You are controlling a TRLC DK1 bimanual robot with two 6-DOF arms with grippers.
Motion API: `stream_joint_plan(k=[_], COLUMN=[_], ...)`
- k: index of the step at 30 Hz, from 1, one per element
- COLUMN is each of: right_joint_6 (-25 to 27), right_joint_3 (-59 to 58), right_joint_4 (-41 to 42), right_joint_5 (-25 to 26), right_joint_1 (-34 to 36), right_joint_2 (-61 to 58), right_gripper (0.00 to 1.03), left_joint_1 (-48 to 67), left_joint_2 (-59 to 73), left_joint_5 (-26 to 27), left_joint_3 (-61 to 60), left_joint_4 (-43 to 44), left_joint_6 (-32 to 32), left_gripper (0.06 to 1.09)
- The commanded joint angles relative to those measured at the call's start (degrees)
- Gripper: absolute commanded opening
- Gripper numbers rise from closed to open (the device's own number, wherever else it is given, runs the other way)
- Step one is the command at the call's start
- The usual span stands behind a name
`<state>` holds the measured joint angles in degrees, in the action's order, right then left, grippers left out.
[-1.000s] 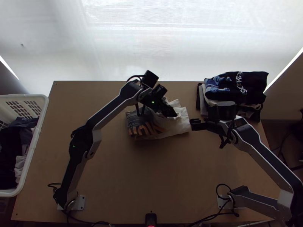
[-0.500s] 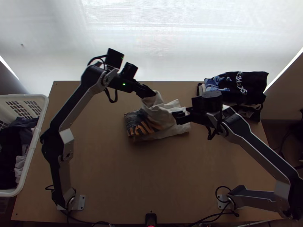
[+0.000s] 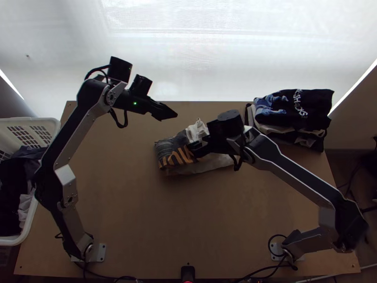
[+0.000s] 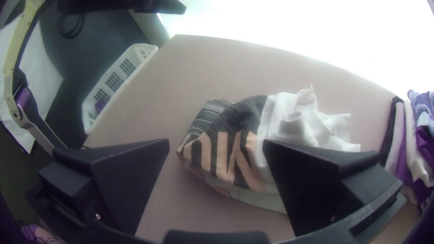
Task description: Fold the t-shirt
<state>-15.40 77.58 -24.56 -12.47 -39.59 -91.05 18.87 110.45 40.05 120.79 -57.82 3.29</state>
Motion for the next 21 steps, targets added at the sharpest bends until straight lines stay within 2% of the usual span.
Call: stream_joint_plan(k=[1,5,13,16,19,21], right_joint_6=[1.69,6.61,8.37,8.10,7.93,7.84], right_joint_3=[6.71,10.57,11.36,10.13,8.82,8.20], right_joint_4=[0.47,1.00,-0.93,-3.57,-5.24,-5.77], right_joint_5=[0.69,8.07,8.69,8.69,8.69,8.69], right_joint_1=[1.01,3.73,7.87,7.87,7.34,7.16], right_joint_2=[-9.50,-13.02,-17.32,-18.03,-17.76,-17.59], right_gripper=[0.96,0.96,0.96,0.86,0.71,0.69], left_joint_1=[-1.21,-1.56,-2.53,-2.61,-2.97,-3.23], left_joint_2=[-1.29,-1.82,-2.08,-2.08,-2.08,-2.08], left_joint_5=[-0.85,-1.21,-1.38,-1.73,-1.82,-1.82], left_joint_3=[-2.14,-2.58,-2.76,-2.76,-2.76,-2.67], left_joint_4=[0.08,0.08,0.17,0.52,0.61,0.69], left_joint_6=[0.31,0.31,0.40,0.31,0.31,0.31], left_gripper=[1.04,1.04,1.04,1.04,1.04,1.04])
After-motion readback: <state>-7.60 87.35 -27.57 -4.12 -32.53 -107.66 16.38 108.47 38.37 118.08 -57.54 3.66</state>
